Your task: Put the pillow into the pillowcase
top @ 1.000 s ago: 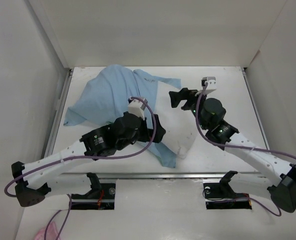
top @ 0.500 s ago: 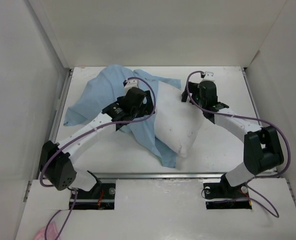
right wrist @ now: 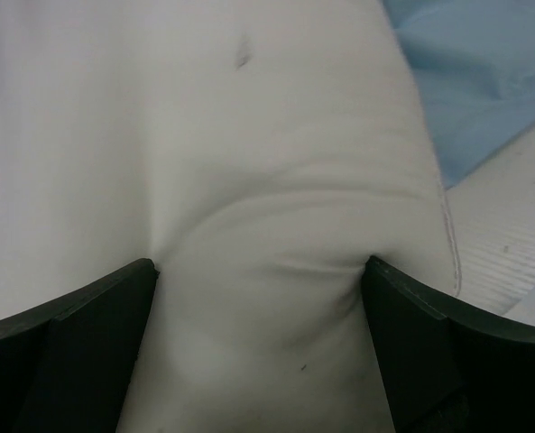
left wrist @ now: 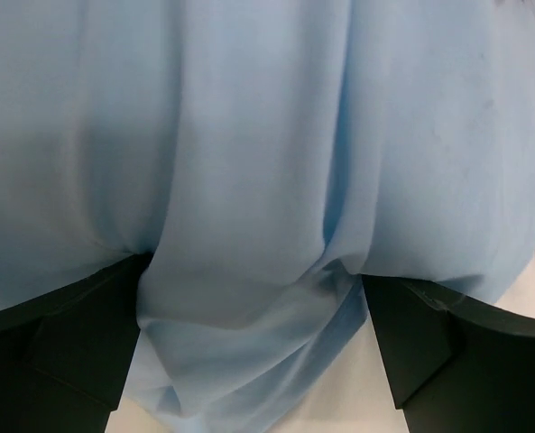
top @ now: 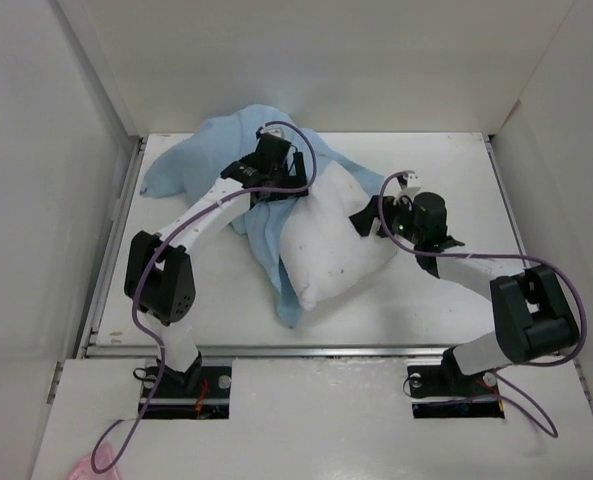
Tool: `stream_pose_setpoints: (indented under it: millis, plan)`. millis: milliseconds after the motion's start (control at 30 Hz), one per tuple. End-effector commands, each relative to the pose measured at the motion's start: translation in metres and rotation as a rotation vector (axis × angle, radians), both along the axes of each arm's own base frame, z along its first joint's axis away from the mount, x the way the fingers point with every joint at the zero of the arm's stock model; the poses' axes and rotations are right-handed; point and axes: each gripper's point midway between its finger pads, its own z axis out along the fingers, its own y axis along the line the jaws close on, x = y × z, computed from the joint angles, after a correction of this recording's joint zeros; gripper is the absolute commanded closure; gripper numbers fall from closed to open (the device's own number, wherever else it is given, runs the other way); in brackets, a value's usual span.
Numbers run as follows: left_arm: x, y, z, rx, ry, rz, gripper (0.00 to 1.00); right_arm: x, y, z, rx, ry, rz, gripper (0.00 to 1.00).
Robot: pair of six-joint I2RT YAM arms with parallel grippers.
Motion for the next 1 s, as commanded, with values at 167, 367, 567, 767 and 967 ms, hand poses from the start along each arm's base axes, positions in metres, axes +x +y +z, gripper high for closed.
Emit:
stream_pose_setpoints:
  millis: [167, 367, 567, 767, 967]
  plan:
    - [0.059, -0.005, 0.049, -0.077, -0.142, 0.020, 0.00, -0.078, 0.063, 0.019, 0.056, -0.086, 0.445, 0.00]
    - [0.066, 0.001, 0.082, -0.041, -0.211, 0.014, 0.00, -0.099, 0.097, 0.043, -0.004, -0.186, 0.518, 0.00]
    - [0.040, 0.038, 0.126, 0.034, -0.298, 0.075, 0.00, -0.057, 0.046, 0.045, -0.100, -0.118, 0.195, 0.00]
    - [-0.021, 0.040, 0.170, 0.084, -0.418, 0.036, 0.00, -0.038, -0.003, 0.064, -0.124, -0.127, -0.064, 0.00]
    - [-0.068, -0.006, 0.139, 0.114, -0.341, -0.165, 0.00, -0.032, -0.045, 0.089, -0.147, -0.118, -0.285, 0.00]
